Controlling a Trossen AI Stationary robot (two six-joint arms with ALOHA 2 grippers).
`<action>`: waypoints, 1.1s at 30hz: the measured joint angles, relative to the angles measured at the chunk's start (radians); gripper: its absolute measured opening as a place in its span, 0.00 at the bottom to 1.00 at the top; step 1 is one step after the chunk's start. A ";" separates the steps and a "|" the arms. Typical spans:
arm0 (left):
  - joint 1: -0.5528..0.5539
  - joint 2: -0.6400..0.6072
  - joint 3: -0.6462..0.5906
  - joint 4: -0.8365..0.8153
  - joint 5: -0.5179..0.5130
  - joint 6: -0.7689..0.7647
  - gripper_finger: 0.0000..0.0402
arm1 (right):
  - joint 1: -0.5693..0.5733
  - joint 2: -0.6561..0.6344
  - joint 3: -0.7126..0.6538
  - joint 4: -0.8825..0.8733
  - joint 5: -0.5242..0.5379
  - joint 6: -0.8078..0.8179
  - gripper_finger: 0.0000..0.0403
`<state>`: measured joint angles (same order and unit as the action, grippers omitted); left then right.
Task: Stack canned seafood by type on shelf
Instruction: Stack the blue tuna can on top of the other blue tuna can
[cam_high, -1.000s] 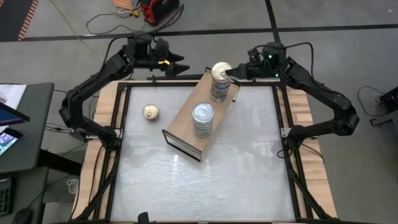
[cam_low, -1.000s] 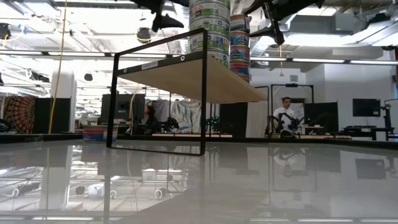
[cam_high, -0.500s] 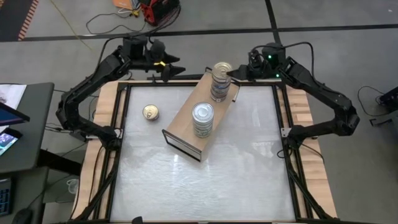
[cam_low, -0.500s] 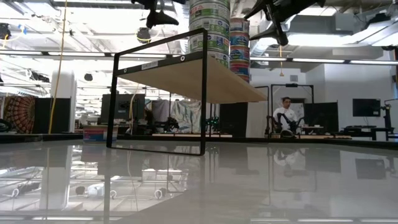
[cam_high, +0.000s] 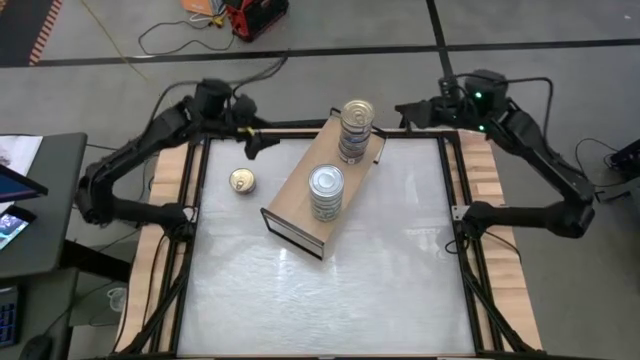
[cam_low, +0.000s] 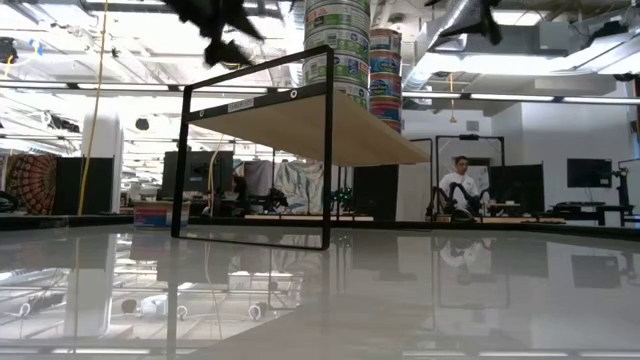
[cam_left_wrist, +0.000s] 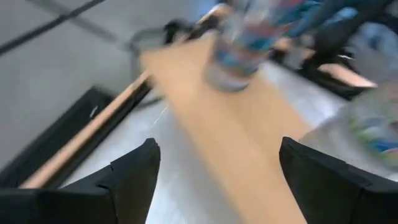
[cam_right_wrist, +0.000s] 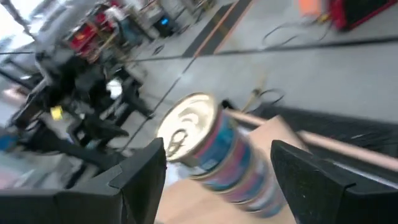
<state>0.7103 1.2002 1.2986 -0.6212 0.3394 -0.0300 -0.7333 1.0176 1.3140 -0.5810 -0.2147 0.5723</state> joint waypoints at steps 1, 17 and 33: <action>0.006 -0.023 -0.057 0.023 -0.029 -0.026 0.78 | 0.004 -0.012 0.000 -0.013 0.030 -0.014 0.77; 0.003 -0.119 -0.489 -0.010 -0.490 -0.183 0.71 | 0.094 -0.029 0.000 0.044 0.211 -0.076 0.77; 0.127 0.148 -0.518 0.102 -0.447 -0.241 0.64 | 0.191 -0.027 -0.001 0.112 0.218 -0.049 0.77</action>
<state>0.8371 1.3481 0.7807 -0.5192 -0.1078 -0.2713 -0.5420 0.9909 1.3128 -0.4694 0.0032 0.5228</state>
